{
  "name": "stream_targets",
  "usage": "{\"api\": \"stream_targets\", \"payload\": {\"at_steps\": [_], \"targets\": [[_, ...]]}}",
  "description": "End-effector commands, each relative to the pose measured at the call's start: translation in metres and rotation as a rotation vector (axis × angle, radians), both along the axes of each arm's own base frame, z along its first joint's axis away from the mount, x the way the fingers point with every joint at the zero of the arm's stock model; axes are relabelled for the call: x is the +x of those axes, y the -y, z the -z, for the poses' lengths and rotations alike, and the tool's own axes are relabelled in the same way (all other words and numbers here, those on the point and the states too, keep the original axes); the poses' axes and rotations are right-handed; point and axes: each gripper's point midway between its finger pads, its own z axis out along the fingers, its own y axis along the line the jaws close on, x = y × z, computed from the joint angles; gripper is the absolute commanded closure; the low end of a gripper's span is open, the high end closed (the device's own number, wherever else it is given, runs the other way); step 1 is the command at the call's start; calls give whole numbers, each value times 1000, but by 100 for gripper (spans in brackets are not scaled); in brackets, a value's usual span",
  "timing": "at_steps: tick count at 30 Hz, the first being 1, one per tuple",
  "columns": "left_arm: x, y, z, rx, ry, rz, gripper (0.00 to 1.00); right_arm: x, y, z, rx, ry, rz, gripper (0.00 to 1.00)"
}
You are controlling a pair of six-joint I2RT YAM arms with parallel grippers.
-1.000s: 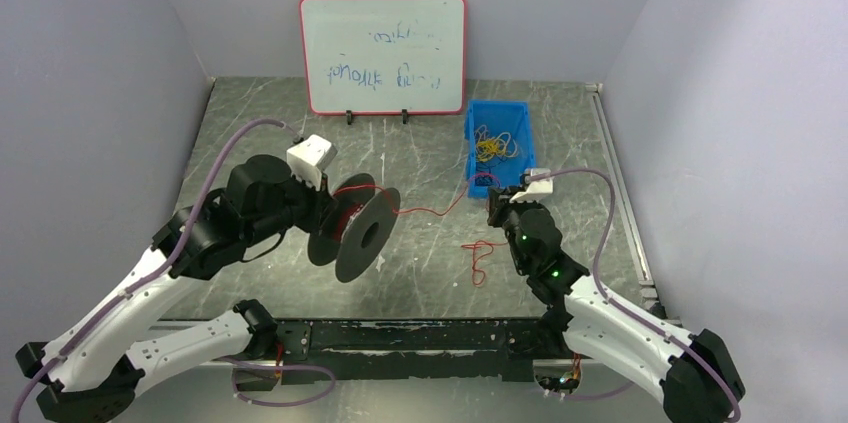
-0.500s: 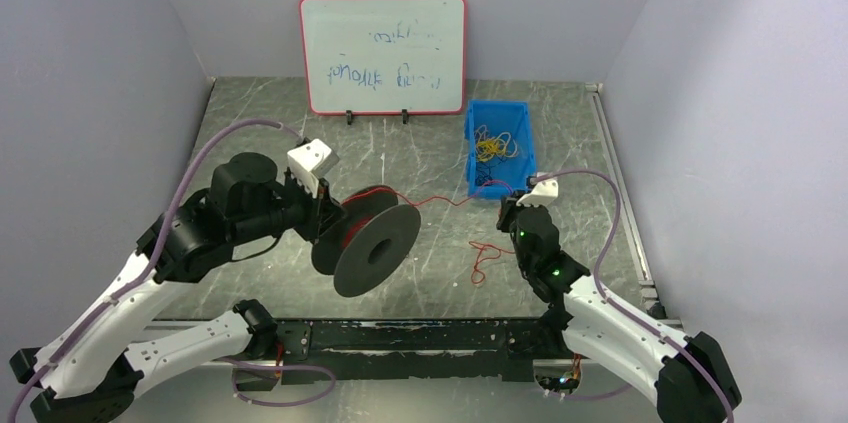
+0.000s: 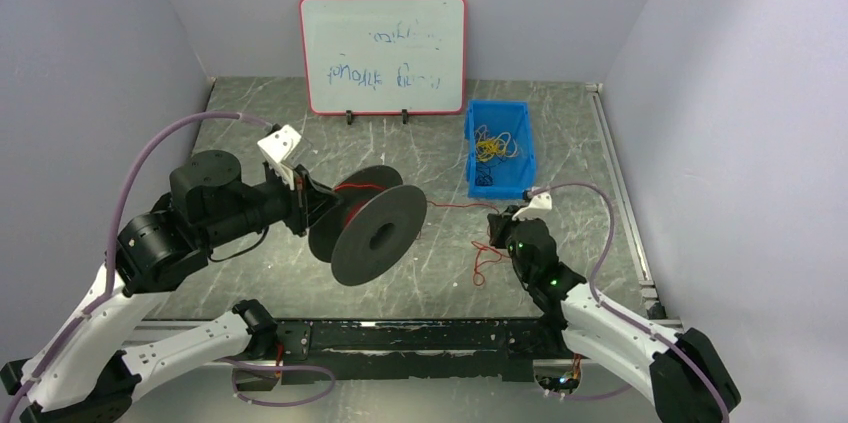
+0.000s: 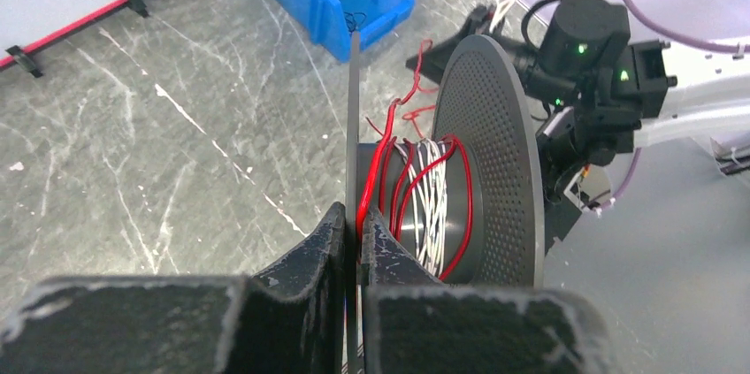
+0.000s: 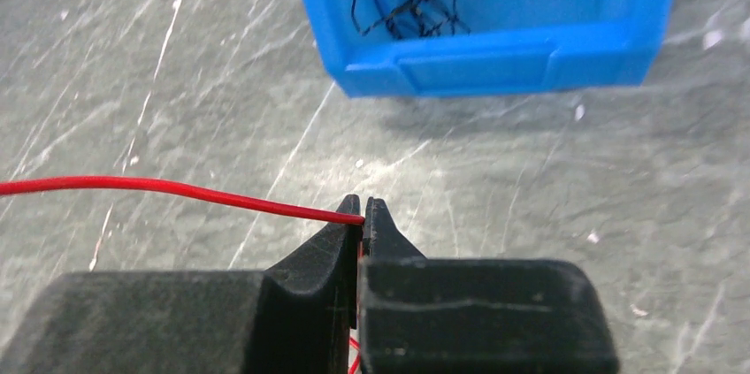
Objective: Wrap the cables
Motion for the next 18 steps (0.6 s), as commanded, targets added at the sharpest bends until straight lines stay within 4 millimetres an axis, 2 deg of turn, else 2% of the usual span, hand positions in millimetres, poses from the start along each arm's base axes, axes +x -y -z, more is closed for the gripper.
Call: {"api": "stream_targets", "payload": {"at_steps": [1,8,18], "targets": [[17,-5,-50,-162,109,-111,93,-7,-23,3,120,-2,-101,100],[34,-7,-59,-233,116,-206,93,-23,-58,10,242,-35,-244,100],[46,-8,-70,-325,106,-287,93,-54,-114,24,226,-83,-391,100]]}}
